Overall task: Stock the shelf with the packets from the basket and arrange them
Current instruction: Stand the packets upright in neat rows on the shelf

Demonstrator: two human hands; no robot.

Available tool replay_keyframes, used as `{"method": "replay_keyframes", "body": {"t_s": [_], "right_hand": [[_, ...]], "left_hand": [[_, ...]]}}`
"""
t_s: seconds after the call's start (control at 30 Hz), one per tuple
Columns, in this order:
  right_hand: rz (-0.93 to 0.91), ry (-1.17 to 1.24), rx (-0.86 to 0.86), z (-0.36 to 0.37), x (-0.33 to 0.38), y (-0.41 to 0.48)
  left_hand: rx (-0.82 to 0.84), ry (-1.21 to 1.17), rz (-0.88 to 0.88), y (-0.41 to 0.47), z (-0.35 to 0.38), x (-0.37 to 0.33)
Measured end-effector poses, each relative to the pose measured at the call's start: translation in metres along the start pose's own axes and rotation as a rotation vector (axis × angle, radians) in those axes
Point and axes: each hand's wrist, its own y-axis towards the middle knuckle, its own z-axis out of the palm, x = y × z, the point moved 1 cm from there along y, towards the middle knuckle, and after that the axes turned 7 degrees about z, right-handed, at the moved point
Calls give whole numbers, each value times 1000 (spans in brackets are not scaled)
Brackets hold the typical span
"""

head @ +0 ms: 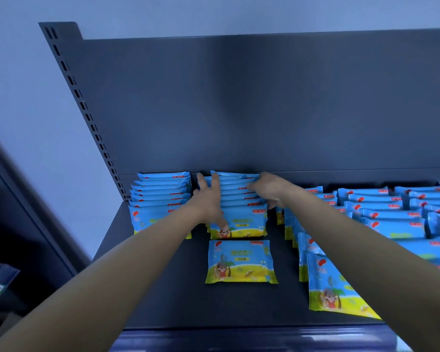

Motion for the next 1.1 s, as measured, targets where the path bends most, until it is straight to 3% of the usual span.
{"method": "replay_keyframes", "body": {"t_s": [0.1,0.2,0.53,0.8,0.97,1.1], "right_hand": [[27,180,16,3,1,-2],[-16,261,-91,2,2,13],[-10,328,-111,-2,3,24],[-28,427,-47,-8,0,29],[-2,312,-98,-17,-4,32],[15,-58,159,-28,-10,11]], "left_hand": [[42,-147,-11,8,-6,9],[25,-213,-22,12,-5,13],[-17,-343,54,14,1,11],[39,-210,56,13,5,9],[15,-121,36,6,7,7],[-30,-107,39,-1,12,5]]}}
